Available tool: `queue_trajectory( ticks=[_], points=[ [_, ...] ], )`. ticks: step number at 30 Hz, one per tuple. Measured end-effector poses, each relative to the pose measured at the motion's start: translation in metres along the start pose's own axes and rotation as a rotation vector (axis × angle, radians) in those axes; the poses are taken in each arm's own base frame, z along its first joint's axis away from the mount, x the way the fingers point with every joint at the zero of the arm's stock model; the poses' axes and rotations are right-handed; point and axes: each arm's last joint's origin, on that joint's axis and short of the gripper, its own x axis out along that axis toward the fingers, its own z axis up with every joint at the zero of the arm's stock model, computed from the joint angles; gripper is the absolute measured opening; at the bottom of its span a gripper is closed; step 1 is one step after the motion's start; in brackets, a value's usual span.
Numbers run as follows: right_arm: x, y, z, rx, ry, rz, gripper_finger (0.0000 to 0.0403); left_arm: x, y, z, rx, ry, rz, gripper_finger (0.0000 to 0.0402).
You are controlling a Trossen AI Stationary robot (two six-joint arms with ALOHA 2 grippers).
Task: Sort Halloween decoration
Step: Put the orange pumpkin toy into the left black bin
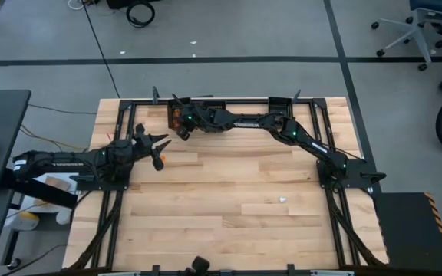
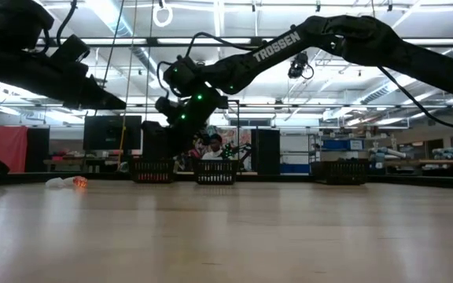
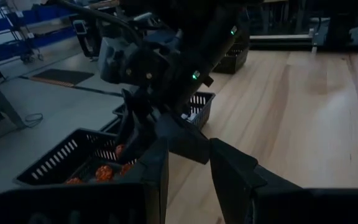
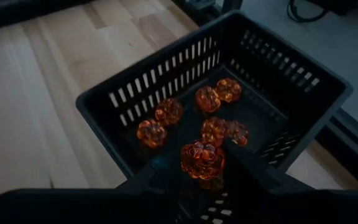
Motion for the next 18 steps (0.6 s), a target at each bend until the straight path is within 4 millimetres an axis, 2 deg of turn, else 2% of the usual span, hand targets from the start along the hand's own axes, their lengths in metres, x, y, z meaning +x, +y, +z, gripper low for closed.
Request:
queue_trajectory(
  ticks=[10,18],
  points=[
    [-0.0004,0.0018,-0.0009,-0.046,0.007,0.009,0.0113,0.0000,0.0000,0.0001,0.001,-0.001,0.000,0.0096],
    [-0.0005,0.0025,-0.0007,-0.046,0.008,0.034,0.0164,0.0000,0.0000,-0.0001,0.001,0.001,0.000,0.0096]
  ],
)
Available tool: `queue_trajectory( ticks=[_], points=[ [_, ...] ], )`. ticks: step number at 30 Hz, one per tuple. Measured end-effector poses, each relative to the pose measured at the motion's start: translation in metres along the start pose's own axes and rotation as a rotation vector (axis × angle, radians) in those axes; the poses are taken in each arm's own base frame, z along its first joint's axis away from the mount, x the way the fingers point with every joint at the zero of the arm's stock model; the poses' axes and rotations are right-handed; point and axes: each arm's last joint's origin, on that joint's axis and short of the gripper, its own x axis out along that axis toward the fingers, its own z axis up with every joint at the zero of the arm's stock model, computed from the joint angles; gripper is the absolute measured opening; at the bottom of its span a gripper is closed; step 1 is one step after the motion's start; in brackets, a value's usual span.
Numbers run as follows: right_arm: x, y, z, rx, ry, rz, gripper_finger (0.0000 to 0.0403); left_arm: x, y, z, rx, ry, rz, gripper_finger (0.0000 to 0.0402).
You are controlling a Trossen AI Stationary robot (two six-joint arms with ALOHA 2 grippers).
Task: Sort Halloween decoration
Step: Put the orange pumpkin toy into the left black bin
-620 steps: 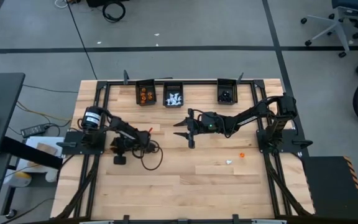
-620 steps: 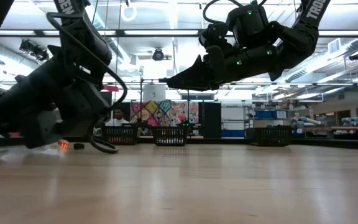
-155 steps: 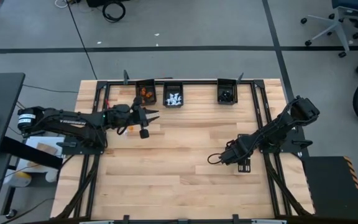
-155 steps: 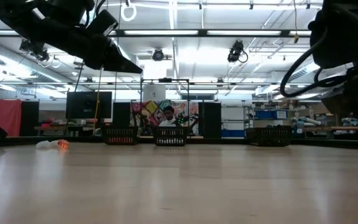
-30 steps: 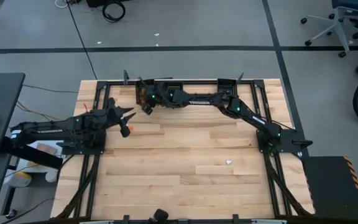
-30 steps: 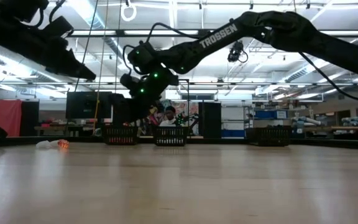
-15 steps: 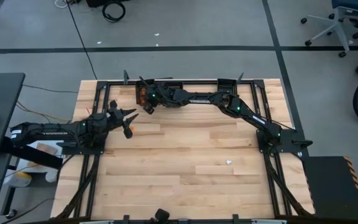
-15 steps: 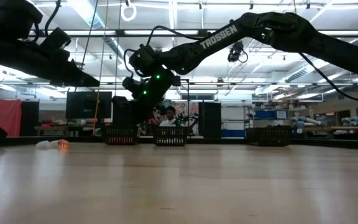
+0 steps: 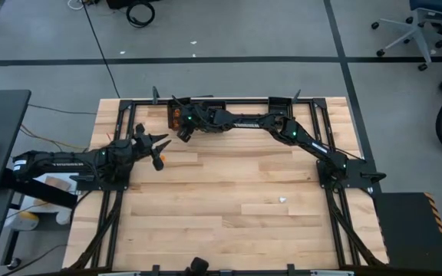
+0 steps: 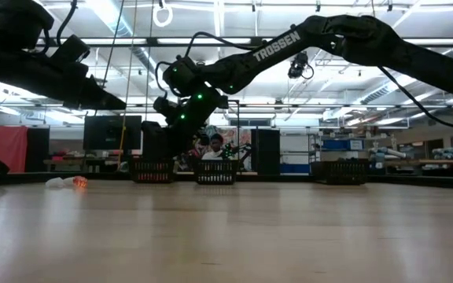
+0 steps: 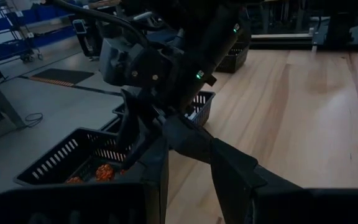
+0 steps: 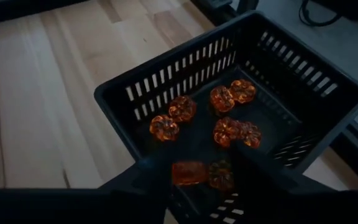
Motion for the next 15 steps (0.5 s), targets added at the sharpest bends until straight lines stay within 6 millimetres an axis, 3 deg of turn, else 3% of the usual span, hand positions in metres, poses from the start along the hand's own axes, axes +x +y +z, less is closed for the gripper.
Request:
queue_trajectory(
  ticks=[8,11,15],
  points=[
    [-0.004,0.000,0.005,-0.035,-0.023,0.002,0.0193,0.000,0.000,0.000,0.002,0.001,0.000,0.0096],
    [-0.022,0.007,0.022,-0.075,-0.074,0.018,0.0191,0.000,0.000,0.000,0.014,0.001,0.000,0.0096],
    [-0.054,0.031,0.041,-0.192,-0.141,0.059,0.0188,0.000,0.000,-0.001,0.018,0.006,-0.001,0.0096]
  ],
)
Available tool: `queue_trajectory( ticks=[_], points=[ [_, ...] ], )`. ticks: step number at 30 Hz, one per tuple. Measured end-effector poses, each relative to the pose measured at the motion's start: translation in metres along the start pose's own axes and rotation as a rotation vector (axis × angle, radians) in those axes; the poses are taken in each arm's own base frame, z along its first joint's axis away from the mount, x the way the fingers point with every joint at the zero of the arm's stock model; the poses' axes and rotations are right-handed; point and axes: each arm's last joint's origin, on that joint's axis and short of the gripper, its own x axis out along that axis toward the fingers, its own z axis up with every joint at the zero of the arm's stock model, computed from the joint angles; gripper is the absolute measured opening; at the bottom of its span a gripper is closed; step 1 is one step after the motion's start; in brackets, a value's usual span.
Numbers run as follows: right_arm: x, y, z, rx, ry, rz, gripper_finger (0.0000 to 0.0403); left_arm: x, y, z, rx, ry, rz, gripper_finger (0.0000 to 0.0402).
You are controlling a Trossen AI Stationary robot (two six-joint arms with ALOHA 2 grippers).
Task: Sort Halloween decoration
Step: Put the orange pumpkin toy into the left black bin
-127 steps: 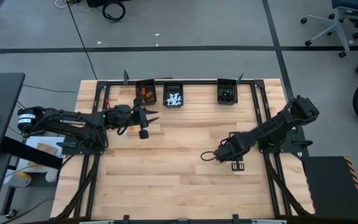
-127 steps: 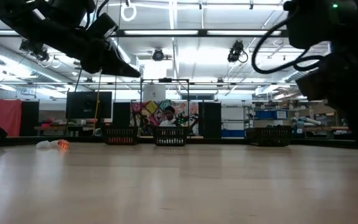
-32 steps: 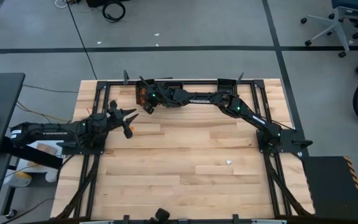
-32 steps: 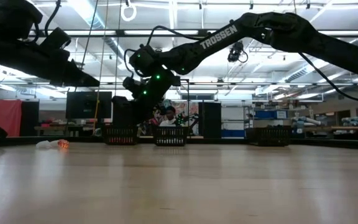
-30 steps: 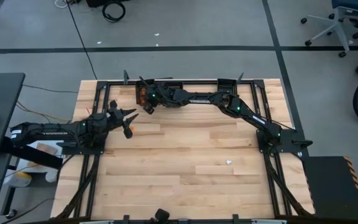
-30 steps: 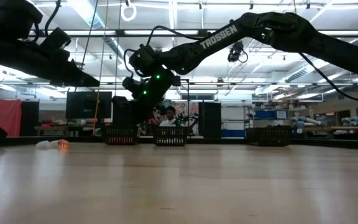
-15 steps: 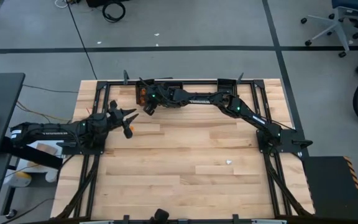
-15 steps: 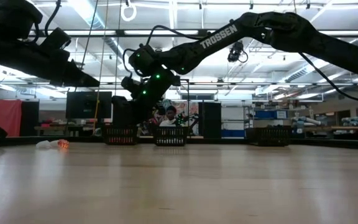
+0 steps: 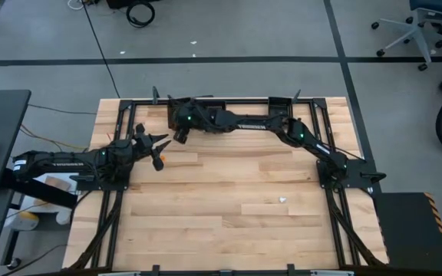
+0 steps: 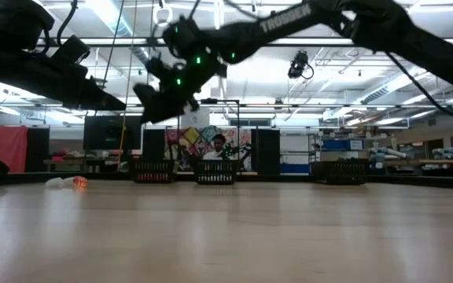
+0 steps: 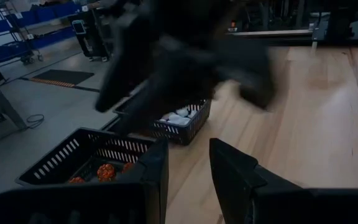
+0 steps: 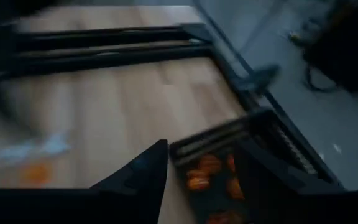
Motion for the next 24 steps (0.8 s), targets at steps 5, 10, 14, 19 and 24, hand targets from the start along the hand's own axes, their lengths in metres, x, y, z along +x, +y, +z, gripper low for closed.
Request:
queue_trajectory(
  ticks=[5,10,14,19,24],
  points=[
    [-0.015,0.040,-0.004,-0.129,0.008,0.076,0.0183,0.000,0.000,0.000,-0.017,0.001,0.000,0.0096],
    [-0.017,0.074,-0.020,-0.178,-0.023,0.143,0.0177,0.000,0.000,-0.001,-0.058,0.008,0.000,0.0096],
    [-0.013,0.088,-0.043,-0.169,-0.020,0.170,0.0176,0.000,0.000,-0.001,-0.099,0.010,0.000,0.0096],
    [-0.028,0.089,-0.058,-0.190,0.036,0.179,0.0176,0.000,-0.001,-0.005,-0.101,0.045,-0.017,0.0096],
    [-0.061,0.082,-0.079,-0.200,0.095,0.186,0.0176,0.000,-0.004,-0.006,-0.100,0.058,-0.116,0.0096]
  ],
)
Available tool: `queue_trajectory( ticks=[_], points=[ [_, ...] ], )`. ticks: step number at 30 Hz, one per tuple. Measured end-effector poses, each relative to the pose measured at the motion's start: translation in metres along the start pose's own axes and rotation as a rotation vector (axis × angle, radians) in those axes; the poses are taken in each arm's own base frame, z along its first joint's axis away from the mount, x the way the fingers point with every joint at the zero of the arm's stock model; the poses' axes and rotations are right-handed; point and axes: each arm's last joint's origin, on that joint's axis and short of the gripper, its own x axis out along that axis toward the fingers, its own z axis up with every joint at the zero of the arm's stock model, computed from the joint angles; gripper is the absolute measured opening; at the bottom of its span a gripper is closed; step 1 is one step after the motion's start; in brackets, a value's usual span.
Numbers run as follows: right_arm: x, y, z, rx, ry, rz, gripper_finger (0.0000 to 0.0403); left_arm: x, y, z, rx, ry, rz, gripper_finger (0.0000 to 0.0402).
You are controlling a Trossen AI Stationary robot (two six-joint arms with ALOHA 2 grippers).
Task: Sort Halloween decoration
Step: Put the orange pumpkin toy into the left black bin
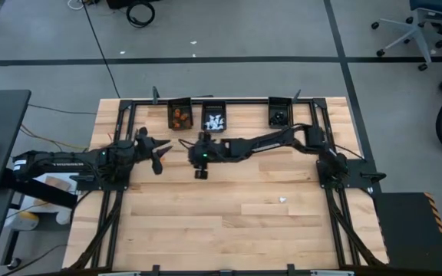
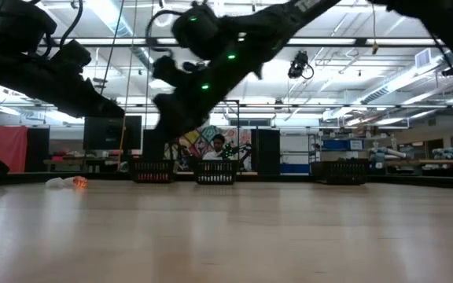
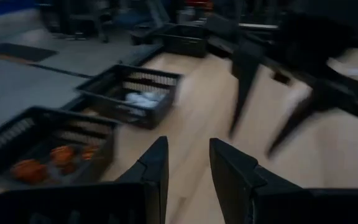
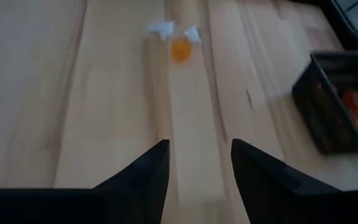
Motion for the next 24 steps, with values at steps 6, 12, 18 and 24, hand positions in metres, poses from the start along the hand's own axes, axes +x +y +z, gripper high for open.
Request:
queue_trajectory(
  ticks=[6,12,18,24],
  points=[
    [-0.047,0.009,-0.029,0.009,-0.056,0.019,0.0176,0.000,-0.004,0.000,-0.019,0.005,-0.138,0.0096],
    [-0.073,0.032,-0.066,0.041,-0.111,0.006,0.0176,0.004,-0.005,-0.003,-0.122,0.050,-0.137,0.0096],
    [-0.084,0.047,-0.097,0.067,-0.186,-0.035,0.0176,0.012,-0.007,-0.013,-0.229,0.176,-0.089,0.0096],
    [-0.088,0.046,-0.111,0.055,-0.223,-0.066,0.0176,0.022,-0.007,0.007,-0.259,0.358,-0.016,0.0096]
  ],
)
